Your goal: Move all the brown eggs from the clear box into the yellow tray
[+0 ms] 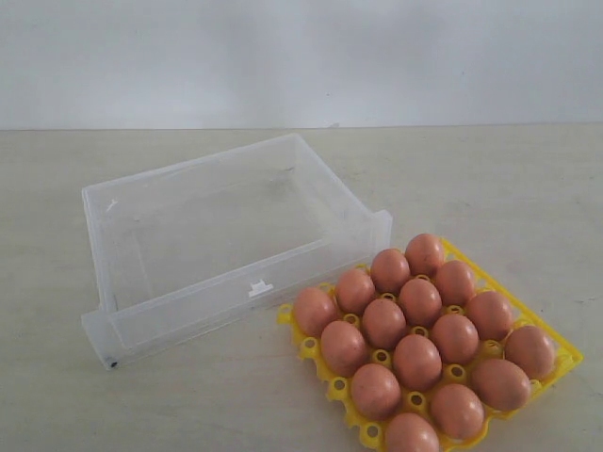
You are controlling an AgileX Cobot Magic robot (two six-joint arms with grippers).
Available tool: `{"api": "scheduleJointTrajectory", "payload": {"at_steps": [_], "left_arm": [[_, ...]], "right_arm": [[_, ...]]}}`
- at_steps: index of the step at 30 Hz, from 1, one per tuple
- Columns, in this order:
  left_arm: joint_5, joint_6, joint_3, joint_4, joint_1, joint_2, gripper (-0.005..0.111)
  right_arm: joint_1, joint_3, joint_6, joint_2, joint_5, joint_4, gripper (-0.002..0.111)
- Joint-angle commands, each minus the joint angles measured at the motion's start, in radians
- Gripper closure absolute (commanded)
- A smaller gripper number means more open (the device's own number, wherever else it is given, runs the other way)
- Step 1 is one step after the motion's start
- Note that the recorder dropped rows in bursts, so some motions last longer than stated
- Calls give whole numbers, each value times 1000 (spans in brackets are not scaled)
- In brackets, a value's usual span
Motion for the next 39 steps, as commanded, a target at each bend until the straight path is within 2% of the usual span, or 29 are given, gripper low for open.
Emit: {"api": "scheduleJointTrajectory", "payload": {"at_steps": [1, 4, 7, 9, 12, 13, 14, 18, 22, 25, 29, 32, 35, 37, 39], "left_arm": [[-5, -1, 3, -3, 3, -3, 103], [-5, -1, 3, -3, 3, -3, 103], [-5, -1, 3, -3, 3, -3, 103], [-5, -1, 3, -3, 3, -3, 103], [-5, -1, 3, -3, 3, -3, 103], [-5, -1, 3, -3, 3, -3, 103], [-5, -1, 3, -3, 3, -3, 103], [-5, -1, 3, -3, 3, -3, 103], [-5, -1, 3, -3, 3, -3, 103], [-5, -1, 3, -3, 3, -3, 103], [-5, -1, 3, -3, 3, -3, 103], [-5, -1, 3, -3, 3, -3, 103], [-5, -1, 3, -3, 3, -3, 103], [-5, -1, 3, -3, 3, -3, 103], [-5, -1, 3, -3, 3, -3, 103]], "right_arm": [[-1, -112, -2, -35, -22, 81, 109], [-1, -236, -4, -55, 15, -113, 109], [12, -386, 71, -107, 198, -409, 109], [45, -467, 246, -154, 407, -591, 109], [132, -550, 644, -220, 766, -959, 109], [168, -563, 776, -243, 848, -1125, 109], [203, -568, 878, -268, 912, -1216, 109], [321, -558, 846, -379, 1012, -1216, 109], [485, -558, 638, -505, 1121, -1216, 109], [596, -554, 508, -593, 1138, -1216, 109], [706, -510, 278, -729, 1188, -1216, 109], [764, -443, 57, -808, 1374, -1216, 109], [770, -372, 32, -856, 1557, -1216, 109], [768, -339, 32, -893, 1549, -1159, 109], [768, -312, 16, -954, 1321, -1118, 109]]}}
